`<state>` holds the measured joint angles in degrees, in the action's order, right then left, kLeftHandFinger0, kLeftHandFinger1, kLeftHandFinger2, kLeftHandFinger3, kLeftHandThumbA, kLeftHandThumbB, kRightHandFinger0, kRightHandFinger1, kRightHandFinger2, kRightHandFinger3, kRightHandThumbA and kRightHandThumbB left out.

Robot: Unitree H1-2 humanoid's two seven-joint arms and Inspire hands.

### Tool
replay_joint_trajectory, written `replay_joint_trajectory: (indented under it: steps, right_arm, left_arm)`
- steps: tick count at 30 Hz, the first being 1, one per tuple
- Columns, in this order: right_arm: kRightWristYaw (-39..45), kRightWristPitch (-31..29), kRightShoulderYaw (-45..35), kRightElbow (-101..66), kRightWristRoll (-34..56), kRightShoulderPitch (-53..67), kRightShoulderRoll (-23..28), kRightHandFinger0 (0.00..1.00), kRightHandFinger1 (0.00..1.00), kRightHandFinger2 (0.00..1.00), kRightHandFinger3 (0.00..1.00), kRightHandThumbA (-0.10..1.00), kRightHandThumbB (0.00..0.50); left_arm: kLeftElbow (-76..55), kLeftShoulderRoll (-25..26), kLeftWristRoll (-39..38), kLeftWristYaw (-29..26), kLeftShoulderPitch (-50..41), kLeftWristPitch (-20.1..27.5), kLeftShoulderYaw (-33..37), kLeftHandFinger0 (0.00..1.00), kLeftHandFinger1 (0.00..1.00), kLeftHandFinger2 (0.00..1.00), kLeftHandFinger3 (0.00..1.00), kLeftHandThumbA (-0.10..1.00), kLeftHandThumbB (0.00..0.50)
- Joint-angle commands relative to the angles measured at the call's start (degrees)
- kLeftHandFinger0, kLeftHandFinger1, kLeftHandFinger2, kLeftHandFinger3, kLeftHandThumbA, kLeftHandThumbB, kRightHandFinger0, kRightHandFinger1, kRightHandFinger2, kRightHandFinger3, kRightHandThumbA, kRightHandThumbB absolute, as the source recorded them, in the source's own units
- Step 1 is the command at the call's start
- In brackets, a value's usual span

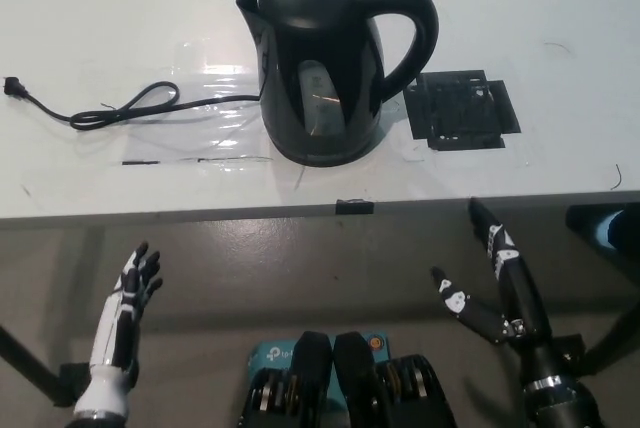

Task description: Use the right hand to grab the handle of the kettle from the base and place it on the right side

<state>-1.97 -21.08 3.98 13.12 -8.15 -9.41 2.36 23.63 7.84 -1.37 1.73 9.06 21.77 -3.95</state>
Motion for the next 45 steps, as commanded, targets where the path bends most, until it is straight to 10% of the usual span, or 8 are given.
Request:
replay_joint_trajectory:
  steps: [1, 8, 13, 23, 45]
  right_arm:
    - [-3.17, -5.84, -0.29, -7.91, -2.71, 2.18, -1.20, 1.00, 1.00, 1.00, 1.00, 0.69, 0.081]
    - [-6.63, -5.78, -1.92, -18.67, -6.72, 0.31, -3.08, 1.00, 1.00, 1.00, 1.00, 0.76, 0.119]
    - [-3.08, 6.66, -2.44, -24.40, -6.13, -6.25, -2.24, 1.00, 1.00, 1.00, 1.00, 1.00, 0.224]
    - [-2.32, 17.30, -3.99, -8.82, -5.28, -24.51, 0.75, 1.00, 1.00, 1.00, 1.00, 1.00, 0.287]
    - [-12.72, 12.32, -3.55, 35.52, -6.39, -51.36, 1.76, 1.00, 1.00, 1.00, 1.00, 1.00, 0.301]
  left_arm:
    - [-5.69, 0.11, 0.62, 0.98, 0.49, 2.64, 1.15, 1.00, 1.00, 1.00, 1.00, 1.00, 0.500]
    - [-9.79, -0.58, -1.25, 2.42, -0.29, 2.29, 2.37, 1.00, 1.00, 1.00, 1.00, 1.00, 0.493]
    - [-11.98, -1.04, -1.61, 3.26, -1.74, 2.31, 3.15, 1.00, 1.00, 1.00, 1.00, 1.00, 0.492]
    - [-13.48, -1.64, -1.76, 3.91, -4.59, 1.35, 4.16, 1.00, 1.00, 1.00, 1.00, 1.00, 0.500]
    - [-12.21, -1.99, -2.28, 4.24, -5.75, 2.00, 4.31, 1.00, 1.00, 1.00, 1.00, 1.00, 0.500]
